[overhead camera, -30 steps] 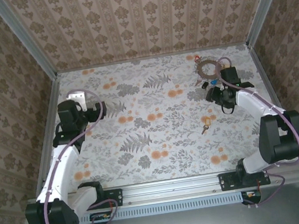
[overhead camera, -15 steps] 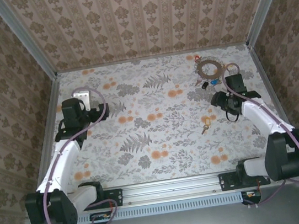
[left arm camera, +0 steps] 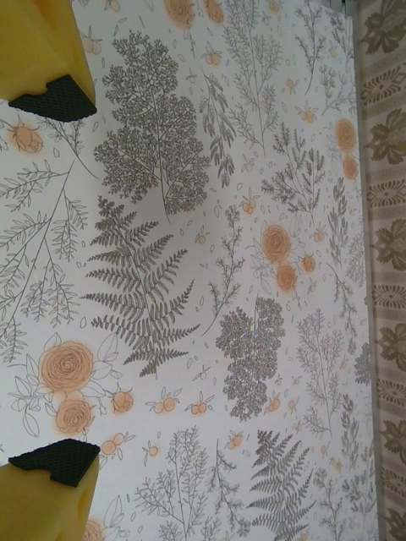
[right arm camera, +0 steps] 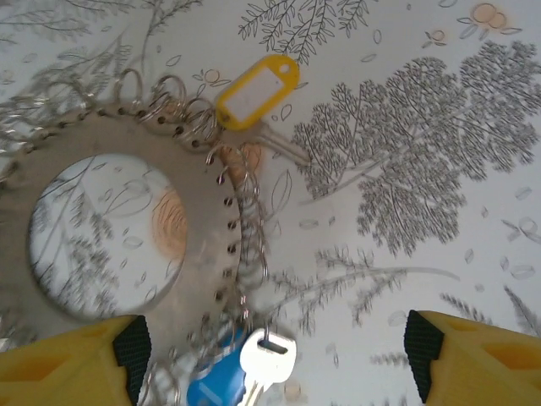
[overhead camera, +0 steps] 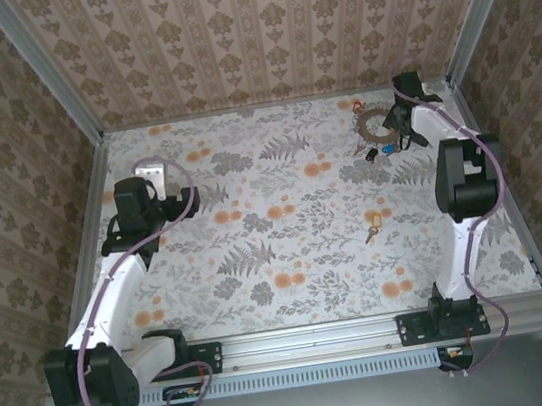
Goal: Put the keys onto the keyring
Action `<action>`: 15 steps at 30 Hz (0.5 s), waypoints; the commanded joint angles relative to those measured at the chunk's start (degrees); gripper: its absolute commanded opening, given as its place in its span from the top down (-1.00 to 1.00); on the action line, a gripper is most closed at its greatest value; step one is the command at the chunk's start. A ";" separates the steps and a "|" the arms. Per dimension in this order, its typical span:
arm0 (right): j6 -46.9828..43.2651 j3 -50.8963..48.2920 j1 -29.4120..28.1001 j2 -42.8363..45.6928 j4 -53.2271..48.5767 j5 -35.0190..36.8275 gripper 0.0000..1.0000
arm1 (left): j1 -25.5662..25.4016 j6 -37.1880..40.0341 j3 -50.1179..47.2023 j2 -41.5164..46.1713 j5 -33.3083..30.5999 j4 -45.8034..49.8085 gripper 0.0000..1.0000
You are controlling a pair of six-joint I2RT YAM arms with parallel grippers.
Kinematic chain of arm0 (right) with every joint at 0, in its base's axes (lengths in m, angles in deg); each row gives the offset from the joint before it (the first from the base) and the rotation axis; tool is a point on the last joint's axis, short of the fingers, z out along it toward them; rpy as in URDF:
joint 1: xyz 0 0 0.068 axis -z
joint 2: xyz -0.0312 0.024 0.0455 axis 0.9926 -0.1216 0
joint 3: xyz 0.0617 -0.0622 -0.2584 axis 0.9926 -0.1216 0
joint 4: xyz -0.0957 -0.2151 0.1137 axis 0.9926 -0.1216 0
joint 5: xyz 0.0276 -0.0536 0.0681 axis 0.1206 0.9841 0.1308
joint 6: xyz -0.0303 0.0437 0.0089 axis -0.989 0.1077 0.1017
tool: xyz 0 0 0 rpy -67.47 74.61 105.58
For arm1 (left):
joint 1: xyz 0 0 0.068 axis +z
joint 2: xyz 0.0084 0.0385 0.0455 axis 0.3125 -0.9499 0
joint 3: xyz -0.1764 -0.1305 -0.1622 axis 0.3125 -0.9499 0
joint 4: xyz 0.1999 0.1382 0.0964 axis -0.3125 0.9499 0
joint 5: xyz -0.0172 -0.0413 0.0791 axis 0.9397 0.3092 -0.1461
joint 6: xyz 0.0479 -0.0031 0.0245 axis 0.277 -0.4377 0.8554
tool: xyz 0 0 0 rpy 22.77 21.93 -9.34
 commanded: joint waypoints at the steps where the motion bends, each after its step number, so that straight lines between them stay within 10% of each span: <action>1: -2.37 8.31 0.30 -6.58 -9.96 0.85 -0.65 | -0.47 1.26 1.57 -0.01 -1.67 1.29 -1.00; 15: 1.71 22.74 0.11 -17.07 -29.36 0.41 -0.63 | -2.14 1.47 2.70 -1.55 -4.18 4.27 -1.00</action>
